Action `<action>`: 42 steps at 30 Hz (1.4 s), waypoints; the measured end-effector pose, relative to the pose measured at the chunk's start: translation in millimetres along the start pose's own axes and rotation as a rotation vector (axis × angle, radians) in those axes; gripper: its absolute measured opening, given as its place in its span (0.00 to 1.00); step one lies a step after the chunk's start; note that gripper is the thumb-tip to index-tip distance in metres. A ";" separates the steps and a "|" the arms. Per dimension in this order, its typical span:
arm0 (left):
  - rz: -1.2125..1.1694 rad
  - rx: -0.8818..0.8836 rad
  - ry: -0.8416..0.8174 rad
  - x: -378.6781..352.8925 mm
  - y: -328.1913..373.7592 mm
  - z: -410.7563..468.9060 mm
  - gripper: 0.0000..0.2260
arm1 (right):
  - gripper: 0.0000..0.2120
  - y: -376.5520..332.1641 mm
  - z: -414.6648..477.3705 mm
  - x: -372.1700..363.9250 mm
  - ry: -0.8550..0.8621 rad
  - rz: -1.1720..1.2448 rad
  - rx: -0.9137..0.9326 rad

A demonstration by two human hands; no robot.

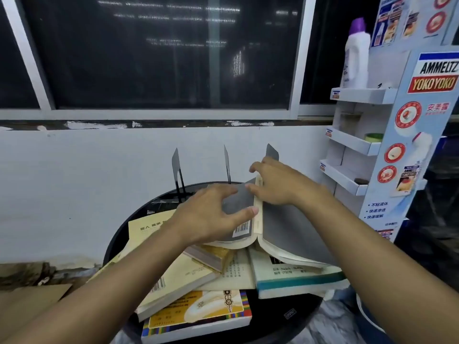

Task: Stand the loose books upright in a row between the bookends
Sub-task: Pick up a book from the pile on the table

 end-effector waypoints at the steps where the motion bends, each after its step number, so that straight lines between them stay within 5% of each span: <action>1: -0.005 0.011 -0.029 -2.6 1.5 1.6 0.36 | 0.27 2.8 8.0 -3.4 -0.042 -0.002 -0.033; 6: 0.035 0.013 -0.125 -15.5 12.0 3.1 0.32 | 0.29 7.1 30.3 -13.5 -0.263 -0.065 -0.207; 11: -0.008 -0.011 -0.120 -23.7 14.2 0.6 0.22 | 0.14 9.5 42.6 -13.8 -0.249 0.014 -0.250; 18: -0.015 -0.057 -0.075 -29.7 12.1 -2.3 0.18 | 0.13 10.1 50.2 -13.9 -0.227 0.133 -0.232; 23: -0.143 -0.115 -0.044 -26.8 14.6 -4.0 0.24 | 0.05 3.8 43.8 12.6 -0.028 0.220 -0.179; 35: -0.309 -0.128 0.115 -2.2 24.8 5.5 0.48 | 0.09 -26.9 -36.2 111.2 0.613 0.230 0.119; 42: -0.413 -0.262 0.216 -12.8 32.9 13.7 0.55 | 0.12 -31.1 -72.0 93.6 0.683 0.279 0.248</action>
Point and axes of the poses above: each hand's wrist, its own z-axis towards the middle knuckle, its own x-axis out of the back of the hand, y = z × x, the point moved 5 cm from there along z, towards the middle knuckle, and after that the axes turned 7 degrees about -y, right-handed, at the moved point
